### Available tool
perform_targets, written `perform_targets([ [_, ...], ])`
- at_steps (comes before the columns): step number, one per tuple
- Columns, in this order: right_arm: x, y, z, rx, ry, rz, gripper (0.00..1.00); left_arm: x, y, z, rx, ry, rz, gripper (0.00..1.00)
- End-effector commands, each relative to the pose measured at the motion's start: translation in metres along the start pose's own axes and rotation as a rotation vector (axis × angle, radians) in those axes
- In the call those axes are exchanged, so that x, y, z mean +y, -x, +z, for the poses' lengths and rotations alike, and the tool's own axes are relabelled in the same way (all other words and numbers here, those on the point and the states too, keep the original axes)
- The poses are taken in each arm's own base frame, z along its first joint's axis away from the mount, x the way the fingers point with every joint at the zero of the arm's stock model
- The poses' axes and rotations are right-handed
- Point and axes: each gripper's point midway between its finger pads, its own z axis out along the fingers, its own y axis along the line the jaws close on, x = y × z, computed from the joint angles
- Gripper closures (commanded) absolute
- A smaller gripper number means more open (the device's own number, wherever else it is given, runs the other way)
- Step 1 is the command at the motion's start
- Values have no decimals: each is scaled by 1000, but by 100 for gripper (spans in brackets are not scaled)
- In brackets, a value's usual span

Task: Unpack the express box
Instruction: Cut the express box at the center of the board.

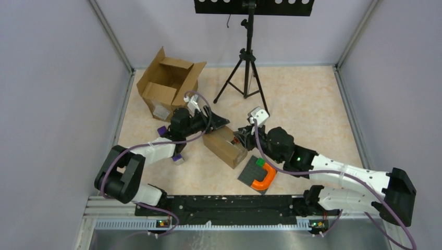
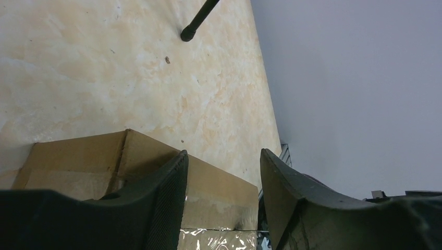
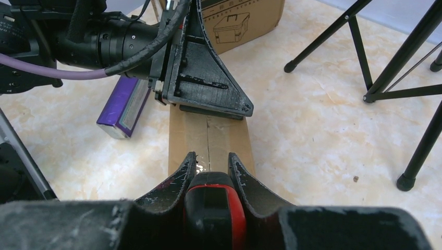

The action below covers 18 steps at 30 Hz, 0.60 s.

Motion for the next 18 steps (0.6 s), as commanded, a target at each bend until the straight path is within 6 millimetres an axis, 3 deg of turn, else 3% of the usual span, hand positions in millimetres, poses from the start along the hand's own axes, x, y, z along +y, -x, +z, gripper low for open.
perform_targets([
  [1, -3, -26, -20, 141, 1, -49, 100, 113, -45, -26, 99, 386, -81, 42],
  [7, -2, -22, -23, 163, -2, -27, 100, 122, -44, -28, 88, 454, -119, 44],
  [18, 6, -58, -13, 265, -37, -60, 100, 140, -43, -35, 49, 575, -164, 49],
])
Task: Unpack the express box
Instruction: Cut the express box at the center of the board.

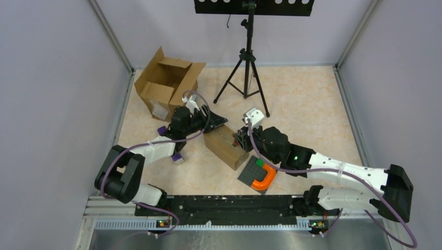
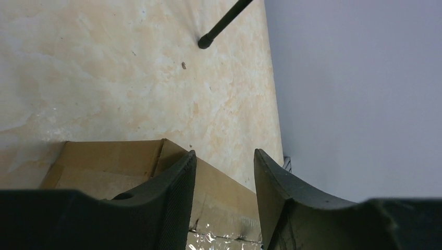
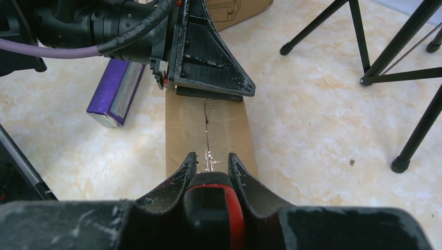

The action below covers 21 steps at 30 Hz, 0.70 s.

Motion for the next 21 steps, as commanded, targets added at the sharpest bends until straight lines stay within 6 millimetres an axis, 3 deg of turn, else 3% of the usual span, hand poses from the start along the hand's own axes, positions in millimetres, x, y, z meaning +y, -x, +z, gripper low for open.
perform_targets([
  [1, 1, -48, -11, 178, -16, -55, 100, 134, -39, -30, 49, 517, -108, 49],
  [7, -4, -13, -27, 102, -22, -60, 100, 141, -33, -33, 26, 575, -106, 49],
  [14, -10, -23, -39, 112, -28, -45, 100, 145, -33, -31, 35, 585, -89, 49],
  [18, -14, -27, -38, 106, -55, -25, 100, 122, -22, -23, 45, 515, -37, 48],
  [21, -16, -22, -33, 59, -76, 9, 100, 84, 9, -16, 26, 461, 52, 46],
])
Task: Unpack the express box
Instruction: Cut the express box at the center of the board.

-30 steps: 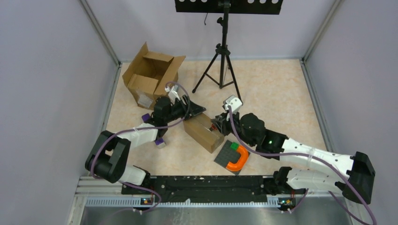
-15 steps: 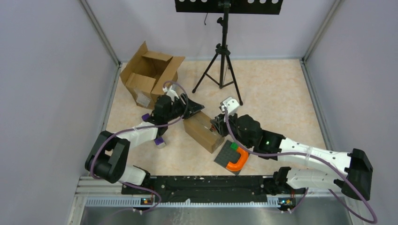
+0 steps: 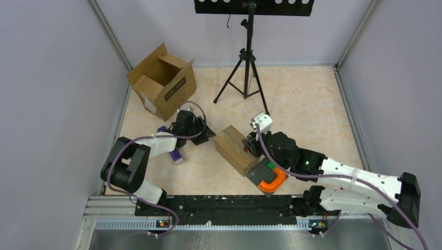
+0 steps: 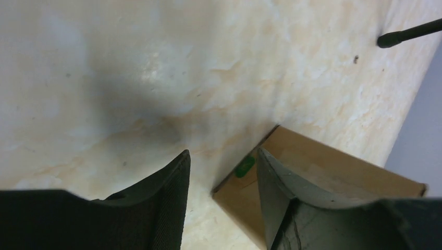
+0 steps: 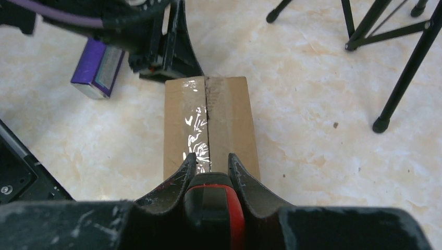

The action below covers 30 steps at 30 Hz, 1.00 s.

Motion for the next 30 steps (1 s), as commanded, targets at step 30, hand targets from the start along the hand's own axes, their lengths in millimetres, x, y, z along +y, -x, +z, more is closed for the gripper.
perform_targets([
  [30, -1, 69, 64, -269, 12, 35, 100, -122, -8, -29, 13, -430, 34, 24],
])
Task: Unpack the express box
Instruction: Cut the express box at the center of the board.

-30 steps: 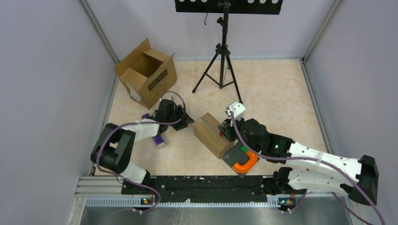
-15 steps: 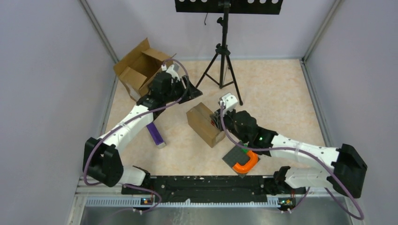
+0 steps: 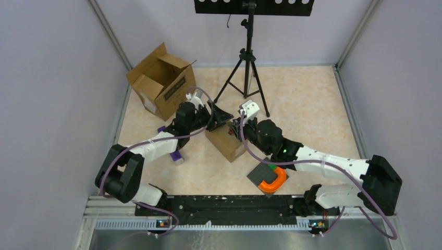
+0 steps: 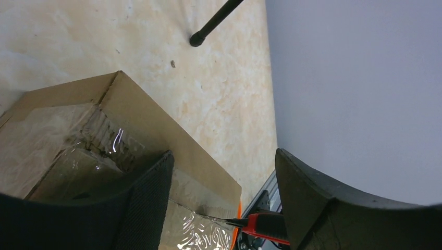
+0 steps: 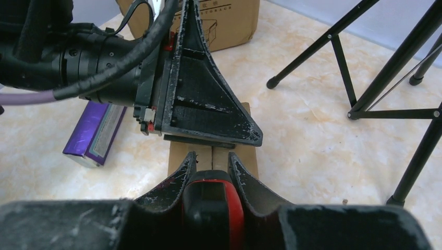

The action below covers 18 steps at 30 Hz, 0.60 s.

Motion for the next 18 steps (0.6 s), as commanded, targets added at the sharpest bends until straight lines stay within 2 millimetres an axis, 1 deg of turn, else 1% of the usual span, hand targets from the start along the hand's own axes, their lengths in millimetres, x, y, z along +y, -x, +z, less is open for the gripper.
perform_targets([
  [1, 0, 34, -7, -91, 10, 34, 100, 36, -23, 2, 9, 52, -42, 24],
  [5, -3, 31, -14, -59, 3, 30, 100, 62, -29, -2, -5, 146, -43, 24],
  [9, -3, 28, -21, -28, -2, 25, 100, 80, -33, -5, -13, 223, -70, 24],
  [13, -4, 28, -26, -14, -7, 26, 100, 90, -30, -7, -30, 275, -80, 24],
  [18, 0, 21, -31, 17, -2, 25, 100, 99, -32, -7, -32, 323, -105, 25],
])
